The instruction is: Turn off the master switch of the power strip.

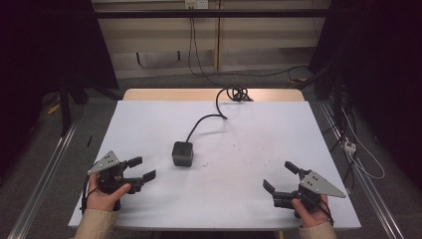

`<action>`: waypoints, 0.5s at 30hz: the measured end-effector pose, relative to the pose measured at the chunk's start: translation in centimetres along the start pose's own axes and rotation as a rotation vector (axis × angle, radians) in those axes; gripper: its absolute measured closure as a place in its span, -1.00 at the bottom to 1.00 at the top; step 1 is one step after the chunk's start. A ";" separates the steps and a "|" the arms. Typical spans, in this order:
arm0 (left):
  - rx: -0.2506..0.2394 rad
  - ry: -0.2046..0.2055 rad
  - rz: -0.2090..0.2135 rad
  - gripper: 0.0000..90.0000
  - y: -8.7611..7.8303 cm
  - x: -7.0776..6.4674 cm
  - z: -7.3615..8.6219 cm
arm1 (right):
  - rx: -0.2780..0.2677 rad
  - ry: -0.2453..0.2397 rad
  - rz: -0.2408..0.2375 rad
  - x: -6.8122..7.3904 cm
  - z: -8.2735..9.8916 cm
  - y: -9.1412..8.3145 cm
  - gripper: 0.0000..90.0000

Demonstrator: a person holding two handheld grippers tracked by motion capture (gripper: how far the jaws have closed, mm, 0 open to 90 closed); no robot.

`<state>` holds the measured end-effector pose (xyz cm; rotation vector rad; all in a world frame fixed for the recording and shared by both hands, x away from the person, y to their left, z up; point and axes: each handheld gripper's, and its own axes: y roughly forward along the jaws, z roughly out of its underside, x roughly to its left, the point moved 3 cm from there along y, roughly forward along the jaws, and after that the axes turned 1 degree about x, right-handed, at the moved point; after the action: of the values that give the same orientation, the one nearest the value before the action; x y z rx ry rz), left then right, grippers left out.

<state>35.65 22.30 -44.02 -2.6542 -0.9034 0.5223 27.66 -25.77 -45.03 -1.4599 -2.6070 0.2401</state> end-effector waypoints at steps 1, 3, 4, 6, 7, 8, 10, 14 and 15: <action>0.000 0.002 -0.001 -0.62 -0.1 0.0 0.0 | -0.001 0.001 -0.001 0.0 0.0 0.0 -0.95; -0.001 0.002 -0.002 -0.63 -0.2 0.1 0.1 | -0.001 0.002 0.002 -0.1 0.0 0.0 -0.95; -0.002 0.003 -0.004 -0.63 -0.2 0.1 0.1 | -0.001 0.002 0.002 0.0 0.0 0.0 -0.95; -0.001 0.002 -0.008 -0.63 -0.3 0.1 0.2 | -0.001 0.001 0.001 0.0 0.0 0.0 -0.95; -0.002 0.000 -0.007 -0.63 -0.4 0.2 0.3 | 0.000 0.001 0.000 0.0 0.0 0.0 -0.95; 0.000 0.000 -0.005 -0.63 -0.4 0.2 0.3 | 0.001 0.000 -0.001 0.0 0.0 0.0 -0.95; -0.002 0.000 -0.011 -0.63 -0.5 0.3 0.4 | 0.001 0.000 -0.001 0.0 0.0 0.0 -0.95; -0.004 -0.002 -0.016 -0.63 -0.8 0.4 0.6 | 0.000 0.002 0.000 -0.1 0.0 0.0 -0.95; -0.004 -0.003 -0.015 -0.63 -0.9 0.4 0.6 | 0.000 0.002 -0.001 -0.1 0.0 0.0 -0.95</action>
<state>35.22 23.34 -44.35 -2.6484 -0.9255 0.5217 27.68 -25.82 -45.07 -1.4586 -2.6059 0.2381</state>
